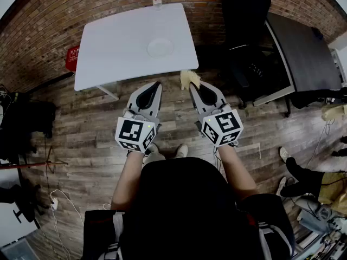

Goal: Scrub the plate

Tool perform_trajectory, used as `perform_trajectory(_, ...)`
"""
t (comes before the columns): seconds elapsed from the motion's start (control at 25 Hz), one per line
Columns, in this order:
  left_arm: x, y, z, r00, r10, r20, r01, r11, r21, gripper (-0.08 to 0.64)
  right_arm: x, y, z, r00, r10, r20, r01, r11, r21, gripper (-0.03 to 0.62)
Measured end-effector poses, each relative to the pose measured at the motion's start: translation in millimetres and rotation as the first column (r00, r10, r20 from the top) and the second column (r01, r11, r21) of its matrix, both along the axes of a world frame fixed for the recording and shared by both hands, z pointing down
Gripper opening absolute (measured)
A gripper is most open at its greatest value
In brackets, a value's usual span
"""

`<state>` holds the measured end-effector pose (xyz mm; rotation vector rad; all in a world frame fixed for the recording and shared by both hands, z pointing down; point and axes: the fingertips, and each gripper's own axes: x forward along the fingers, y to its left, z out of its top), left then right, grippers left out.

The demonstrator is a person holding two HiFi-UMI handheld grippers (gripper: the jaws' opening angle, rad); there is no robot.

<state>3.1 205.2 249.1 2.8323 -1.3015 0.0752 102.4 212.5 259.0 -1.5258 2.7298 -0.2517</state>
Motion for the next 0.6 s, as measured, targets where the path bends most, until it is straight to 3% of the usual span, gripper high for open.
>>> perform_trajectory(0.6, 13.2, 17.1, 2.1, 1.000, -0.024, 0.012, 0.024, 1.000, -0.020, 0.020, 14.3, 9.7, 0.1, 0.998, -0.033, 0.061, 0.034, 0.999, -0.016, 0.041)
